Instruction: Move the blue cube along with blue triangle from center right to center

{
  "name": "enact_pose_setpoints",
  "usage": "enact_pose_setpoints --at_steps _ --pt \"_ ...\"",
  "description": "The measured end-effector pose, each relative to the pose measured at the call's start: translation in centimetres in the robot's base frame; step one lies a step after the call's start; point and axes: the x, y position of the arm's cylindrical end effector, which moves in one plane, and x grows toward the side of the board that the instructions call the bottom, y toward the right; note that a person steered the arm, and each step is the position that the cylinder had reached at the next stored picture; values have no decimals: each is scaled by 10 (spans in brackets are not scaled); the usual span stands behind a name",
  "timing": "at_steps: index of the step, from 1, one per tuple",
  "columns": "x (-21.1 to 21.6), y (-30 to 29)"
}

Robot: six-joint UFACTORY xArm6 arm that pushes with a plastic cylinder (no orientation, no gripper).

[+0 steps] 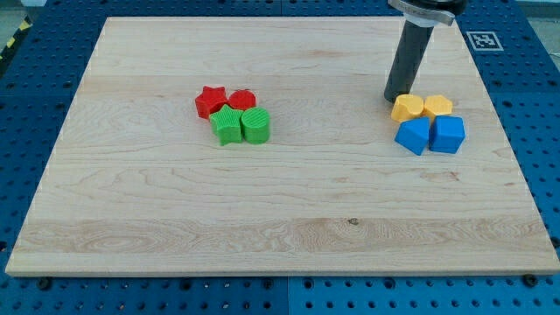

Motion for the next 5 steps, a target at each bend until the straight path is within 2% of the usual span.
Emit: enact_pose_setpoints --at_steps 2,3,4,5 --pt "-10 0" --pt "-31 9" --pt "-26 57" --pt "11 86"
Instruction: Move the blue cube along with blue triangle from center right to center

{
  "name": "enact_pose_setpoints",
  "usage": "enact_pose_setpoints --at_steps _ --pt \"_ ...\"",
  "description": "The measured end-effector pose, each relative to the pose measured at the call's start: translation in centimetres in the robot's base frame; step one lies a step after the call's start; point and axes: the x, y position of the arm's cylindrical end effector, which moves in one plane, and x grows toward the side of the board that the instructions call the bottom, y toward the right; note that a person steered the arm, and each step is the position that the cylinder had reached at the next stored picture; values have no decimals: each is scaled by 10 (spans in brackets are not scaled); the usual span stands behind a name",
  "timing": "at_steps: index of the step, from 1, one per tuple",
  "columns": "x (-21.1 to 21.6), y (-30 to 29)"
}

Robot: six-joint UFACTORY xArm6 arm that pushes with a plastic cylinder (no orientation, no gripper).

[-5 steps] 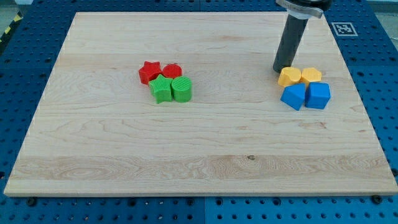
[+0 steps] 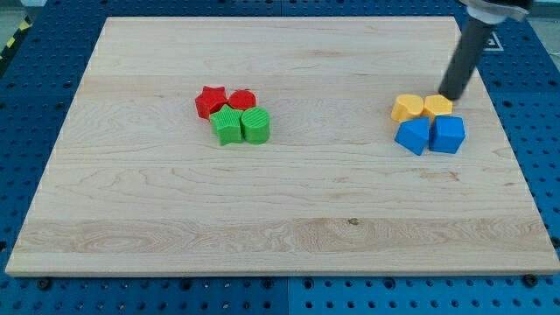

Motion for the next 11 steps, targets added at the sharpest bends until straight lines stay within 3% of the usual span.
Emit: enact_pose_setpoints --at_steps 2,6,9,11 --pt "55 -14" --pt "56 -93" --pt "32 -132" --pt "55 -133"
